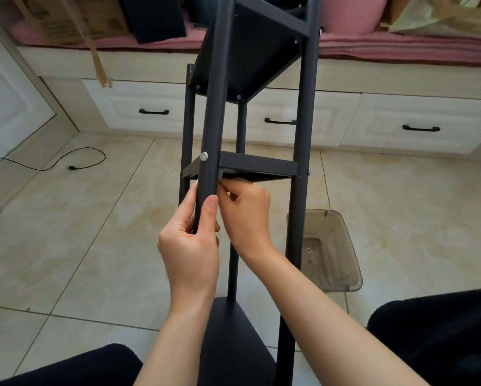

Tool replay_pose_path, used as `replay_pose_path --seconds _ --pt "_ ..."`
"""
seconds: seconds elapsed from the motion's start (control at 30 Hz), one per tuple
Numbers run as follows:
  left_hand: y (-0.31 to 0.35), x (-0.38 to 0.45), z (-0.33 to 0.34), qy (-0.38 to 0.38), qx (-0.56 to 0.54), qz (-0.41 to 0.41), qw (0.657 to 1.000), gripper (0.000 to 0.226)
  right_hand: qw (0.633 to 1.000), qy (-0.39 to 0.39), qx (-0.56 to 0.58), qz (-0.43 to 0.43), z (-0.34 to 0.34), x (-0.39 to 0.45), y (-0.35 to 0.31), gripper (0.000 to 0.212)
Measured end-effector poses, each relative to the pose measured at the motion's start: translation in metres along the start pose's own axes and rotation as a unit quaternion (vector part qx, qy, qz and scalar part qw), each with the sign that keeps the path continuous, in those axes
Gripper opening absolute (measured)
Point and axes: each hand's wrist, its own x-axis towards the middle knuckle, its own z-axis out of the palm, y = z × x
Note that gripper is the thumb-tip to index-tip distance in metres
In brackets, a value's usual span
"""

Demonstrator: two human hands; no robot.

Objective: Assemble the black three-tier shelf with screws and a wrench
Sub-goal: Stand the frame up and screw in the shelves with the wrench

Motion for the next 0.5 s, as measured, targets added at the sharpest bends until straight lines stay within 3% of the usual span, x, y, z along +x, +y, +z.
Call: replay_pose_path --seconds 0.27,0.5 --pt "-0.003 0.005 -0.004 0.007 0.0 0.015 1.0 0.032 0.998 0.038 0.053 -0.005 0.024 0.007 0.008 0.018" --pt "-0.004 0.004 -0.004 0.009 -0.003 0.012 1.0 0.033 0.998 0.009 0.053 -0.012 0.019 0.005 0.01 0.017"
